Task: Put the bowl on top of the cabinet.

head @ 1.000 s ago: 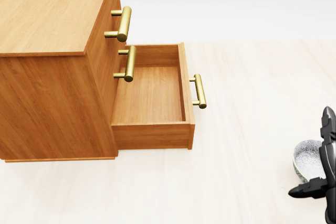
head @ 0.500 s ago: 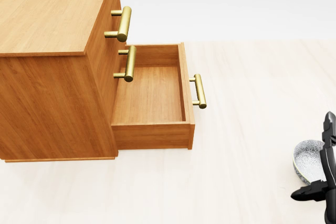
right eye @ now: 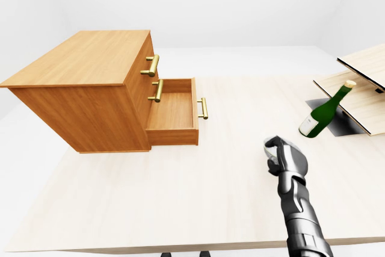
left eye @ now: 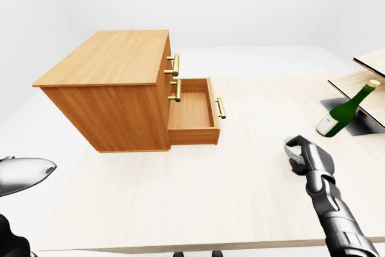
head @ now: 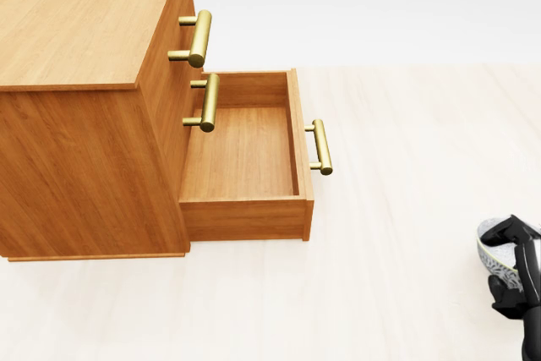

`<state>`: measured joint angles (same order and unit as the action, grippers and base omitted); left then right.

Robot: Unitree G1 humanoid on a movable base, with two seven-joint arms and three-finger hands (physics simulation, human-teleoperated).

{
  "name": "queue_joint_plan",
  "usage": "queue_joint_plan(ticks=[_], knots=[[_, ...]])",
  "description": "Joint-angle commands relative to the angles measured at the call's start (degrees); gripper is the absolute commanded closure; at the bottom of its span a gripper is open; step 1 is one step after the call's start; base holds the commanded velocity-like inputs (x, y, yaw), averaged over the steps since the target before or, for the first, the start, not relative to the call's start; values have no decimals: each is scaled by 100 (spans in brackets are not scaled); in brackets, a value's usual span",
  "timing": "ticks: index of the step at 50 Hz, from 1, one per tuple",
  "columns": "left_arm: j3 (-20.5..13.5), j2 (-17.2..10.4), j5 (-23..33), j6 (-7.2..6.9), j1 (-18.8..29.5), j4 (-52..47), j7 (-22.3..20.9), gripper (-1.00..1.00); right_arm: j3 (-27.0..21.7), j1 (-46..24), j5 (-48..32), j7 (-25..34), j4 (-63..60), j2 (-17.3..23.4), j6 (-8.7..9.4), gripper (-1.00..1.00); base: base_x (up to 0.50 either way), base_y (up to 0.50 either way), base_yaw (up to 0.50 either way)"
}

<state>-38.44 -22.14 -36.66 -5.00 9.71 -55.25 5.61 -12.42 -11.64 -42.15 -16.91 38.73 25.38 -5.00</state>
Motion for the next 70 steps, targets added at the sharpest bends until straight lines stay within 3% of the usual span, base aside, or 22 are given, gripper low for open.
queue_joint_plan(ticks=[1, 14, 33, 54, 70], knots=[[12, 18, 34, 0, -9, 5, -24, -100, -18, 9, 75, 24, -49, 18, 0, 100, 0, 0, 0], [11, 41, 60, 0, -14, -15, -42, -100, -73, 62, 91, 124, -279, -5, 0, 100, 0, 0, 0], [128, 120, 196, 0, 7, -35, -100, -100, -532, 282, -154, 996, -2350, -166, 0, 100, 0, 0, 0], [100, 98, 128, 0, 29, -60, -63, -100, -622, -96, -293, 1997, -3810, -252, 0, 100, 0, 0, 0], [137, 120, 171, 0, 29, -70, -82, -100, -324, -1026, -291, 2551, -3976, -130, 387, 100, 0, 0, 0]])
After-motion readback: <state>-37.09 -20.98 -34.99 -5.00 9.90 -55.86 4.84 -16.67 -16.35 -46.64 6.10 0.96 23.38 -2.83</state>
